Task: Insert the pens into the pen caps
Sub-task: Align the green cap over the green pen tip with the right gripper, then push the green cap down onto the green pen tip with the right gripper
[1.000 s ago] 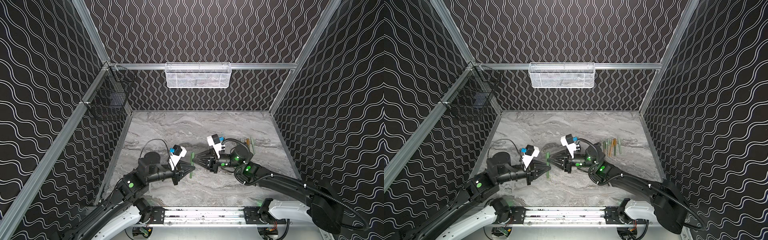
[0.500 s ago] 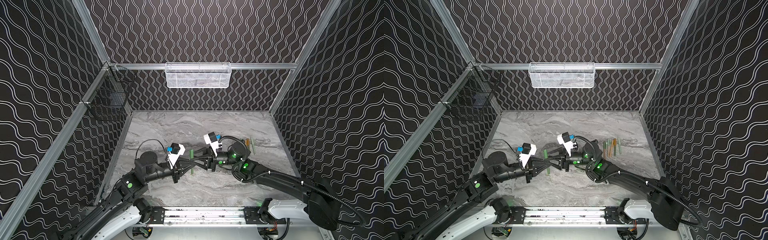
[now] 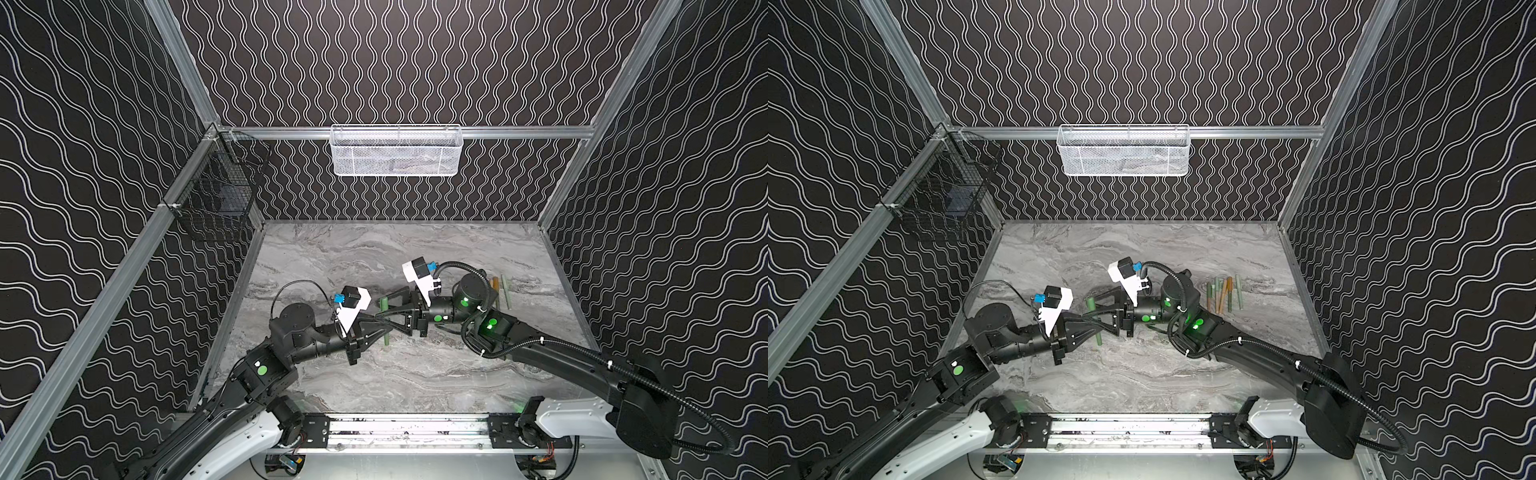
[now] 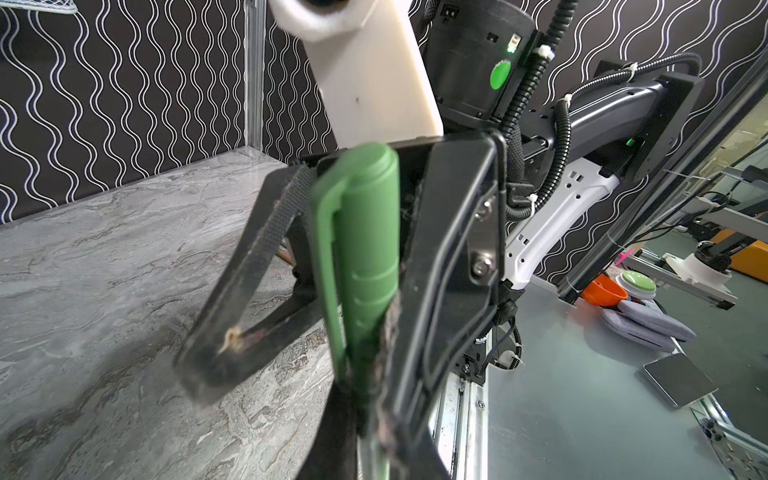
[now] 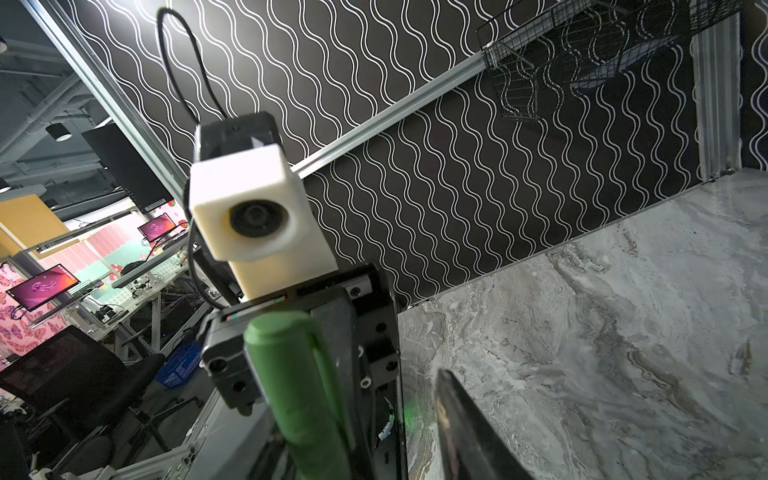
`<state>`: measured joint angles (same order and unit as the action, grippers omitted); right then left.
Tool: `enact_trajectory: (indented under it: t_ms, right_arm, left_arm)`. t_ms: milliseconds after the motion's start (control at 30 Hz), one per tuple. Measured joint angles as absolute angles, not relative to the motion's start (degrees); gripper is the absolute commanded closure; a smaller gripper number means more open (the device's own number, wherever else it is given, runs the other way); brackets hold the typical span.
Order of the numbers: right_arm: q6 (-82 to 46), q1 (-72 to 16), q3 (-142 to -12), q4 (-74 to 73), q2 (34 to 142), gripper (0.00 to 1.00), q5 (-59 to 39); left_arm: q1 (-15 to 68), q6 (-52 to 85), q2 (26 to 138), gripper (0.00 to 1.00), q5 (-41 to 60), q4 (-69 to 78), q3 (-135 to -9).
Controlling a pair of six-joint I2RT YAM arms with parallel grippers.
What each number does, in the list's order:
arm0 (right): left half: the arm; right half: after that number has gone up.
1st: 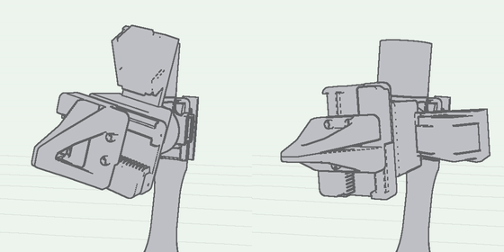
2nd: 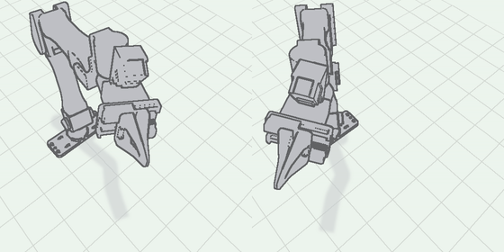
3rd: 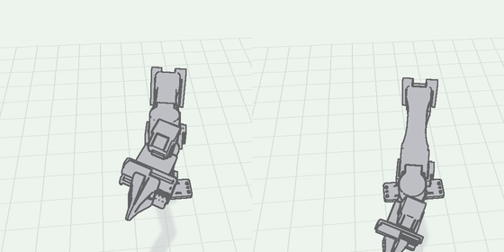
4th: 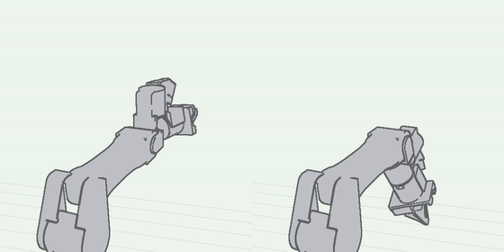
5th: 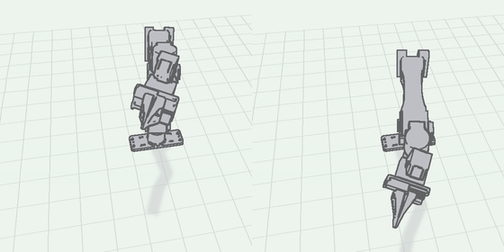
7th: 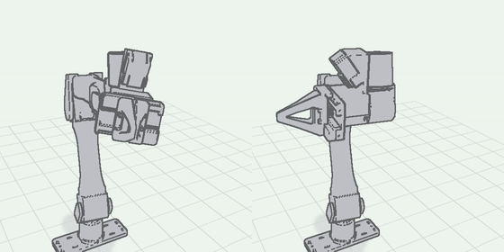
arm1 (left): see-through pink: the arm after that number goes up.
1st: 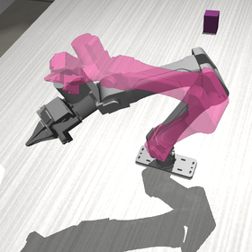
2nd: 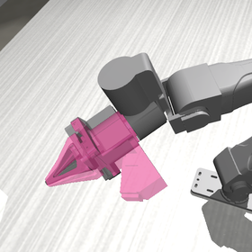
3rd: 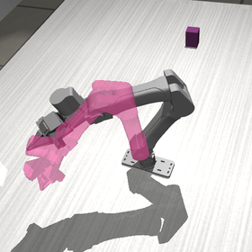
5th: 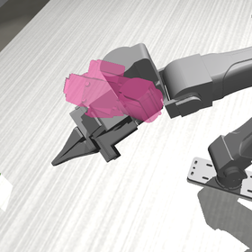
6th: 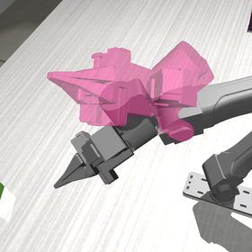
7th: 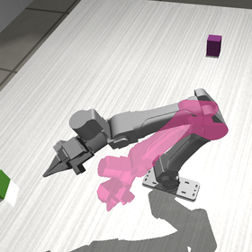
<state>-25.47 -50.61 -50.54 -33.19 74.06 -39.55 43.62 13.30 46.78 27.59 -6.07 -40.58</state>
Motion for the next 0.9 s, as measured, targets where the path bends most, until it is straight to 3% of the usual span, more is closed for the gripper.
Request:
enact_trajectory:
  t_ms: [567, 900]
  right_arm:
    - [-21.41, -50.24, -52.42, -26.83, 71.9, 0.5, -34.76]
    - [-19.51, -50.19, -52.62, -25.19, 71.55, 0.92, -34.87]
  left_arm:
    - [43.81, 12.78, 49.63, 1.0, 27.27, -7.79, -40.62]
    - [43.83, 12.32, 49.89, 1.0, 25.45, -8.56, -40.62]
